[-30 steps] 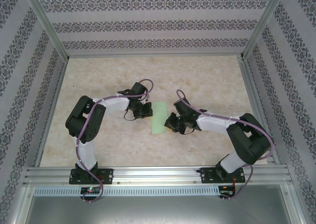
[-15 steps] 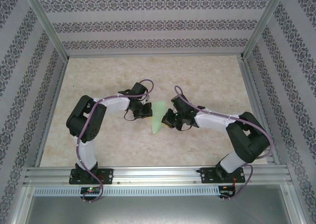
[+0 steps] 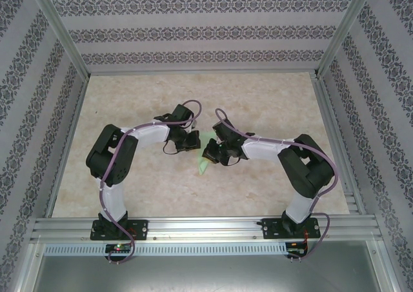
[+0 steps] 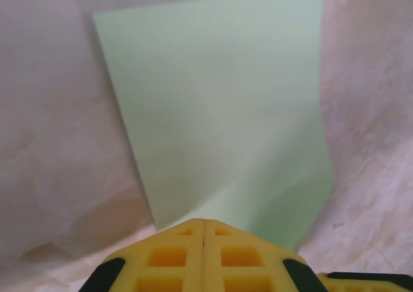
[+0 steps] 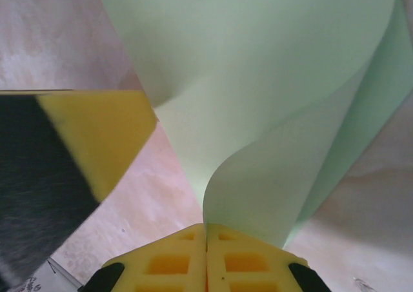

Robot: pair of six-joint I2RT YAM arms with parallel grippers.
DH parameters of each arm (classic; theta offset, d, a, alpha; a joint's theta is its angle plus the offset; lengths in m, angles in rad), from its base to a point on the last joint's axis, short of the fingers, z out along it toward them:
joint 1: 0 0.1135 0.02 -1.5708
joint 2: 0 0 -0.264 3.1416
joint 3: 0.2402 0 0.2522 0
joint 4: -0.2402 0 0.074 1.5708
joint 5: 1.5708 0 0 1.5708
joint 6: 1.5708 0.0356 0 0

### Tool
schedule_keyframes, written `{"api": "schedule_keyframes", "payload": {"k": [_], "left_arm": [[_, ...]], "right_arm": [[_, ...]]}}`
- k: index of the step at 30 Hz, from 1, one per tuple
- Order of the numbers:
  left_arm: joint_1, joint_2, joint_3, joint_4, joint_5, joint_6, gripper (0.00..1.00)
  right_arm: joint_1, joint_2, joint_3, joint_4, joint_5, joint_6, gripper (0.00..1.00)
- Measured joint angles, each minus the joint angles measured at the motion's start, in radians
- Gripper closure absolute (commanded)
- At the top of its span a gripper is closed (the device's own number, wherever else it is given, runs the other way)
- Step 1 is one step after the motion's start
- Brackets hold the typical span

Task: Fold a paper plane with a square sheet of paper (pick it up from the middle)
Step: Third fold the triangle at the center of the table.

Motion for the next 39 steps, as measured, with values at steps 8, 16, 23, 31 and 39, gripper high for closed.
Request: {"api": "schedule_keyframes", "payload": {"k": [8,16,23,31,39], "left_arm": [[0.008,0.002,0.015,0.001,-0.019,-0.001,0.95],[0.008,0.041,0.016,0.000,-0.018,-0.001,0.95],[0.008,0.047,0.018,0.000,-0.014,0.000,0.95],[0.008,0.047,0.018,0.000,-0.014,0.000,0.95],[0.008,0.047,0.018,0.000,-0.014,0.000,0.95]], "right_arm": [[0.002,0.018,0.009,0.011,0.014,0.001,0.92],[0.012,0.019,0.009,0.012,0.036,0.016,0.91],[0.013,0.034,0.019,0.004,0.039,0.016,0.91],[0.014,0.041,0.025,0.003,0.051,0.016,0.91],[0.014,0.043,0.025,0.003,0.064,0.016,0.91]]}}
